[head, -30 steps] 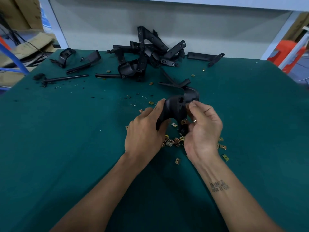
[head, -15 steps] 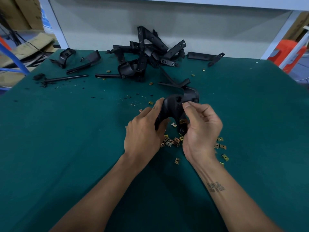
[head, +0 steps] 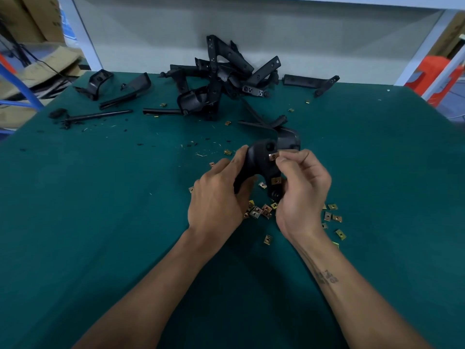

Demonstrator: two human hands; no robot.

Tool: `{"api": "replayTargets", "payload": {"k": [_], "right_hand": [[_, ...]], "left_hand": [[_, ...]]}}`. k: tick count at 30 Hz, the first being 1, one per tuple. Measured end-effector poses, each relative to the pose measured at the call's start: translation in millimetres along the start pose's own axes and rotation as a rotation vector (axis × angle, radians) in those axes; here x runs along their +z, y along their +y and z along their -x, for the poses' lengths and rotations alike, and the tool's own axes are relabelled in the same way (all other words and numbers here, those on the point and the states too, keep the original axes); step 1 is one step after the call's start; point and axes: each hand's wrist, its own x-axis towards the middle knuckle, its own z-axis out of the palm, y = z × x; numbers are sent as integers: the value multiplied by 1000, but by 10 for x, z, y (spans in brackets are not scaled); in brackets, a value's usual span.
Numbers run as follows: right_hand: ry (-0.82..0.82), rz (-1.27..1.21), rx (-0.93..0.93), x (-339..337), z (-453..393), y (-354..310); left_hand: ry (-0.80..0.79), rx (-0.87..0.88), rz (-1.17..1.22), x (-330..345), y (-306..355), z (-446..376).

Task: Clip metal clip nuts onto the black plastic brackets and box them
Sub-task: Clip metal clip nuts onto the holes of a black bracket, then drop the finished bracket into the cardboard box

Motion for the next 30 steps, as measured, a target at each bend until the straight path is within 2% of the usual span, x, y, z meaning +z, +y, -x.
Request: {"api": "replayTargets", "payload": {"k": [5, 8, 12, 14, 17, 19, 21, 23, 26, 28, 30], "right_hand": [[-51, 5, -12, -26, 23, 33], [-110, 99, -24, -34, 23, 42], [-413, 294, 27, -46, 103, 32], [-503, 403, 34, -33, 139, 37], [-403, 527, -6, 0, 189, 82], [-361, 615, -19, -2, 185, 112], [-415, 703, 48, -10, 167, 89], [-495, 789, 90, -13, 181, 67], [-469, 793, 95, 9, 273, -15], [-340, 806, 60, -65, 326, -102], [-168, 781, 26, -277, 360, -210]], "left_hand": [[23, 11, 4, -5, 0, -2], [28, 1, 0, 3, -47, -19], [22, -93, 71, 8, -151, -95], [31, -156, 168, 11, -176, -128], [117, -262, 282, 28, -220, -181], [172, -401, 429, 35, -241, -220], [204, -584, 683, 22, -214, -247], [212, -682, 913, 14, -92, -265], [207, -678, 1054, 75, 217, -277], [165, -642, 1063, 171, 394, -305], [-30, -556, 981, 333, 586, -299]]}}
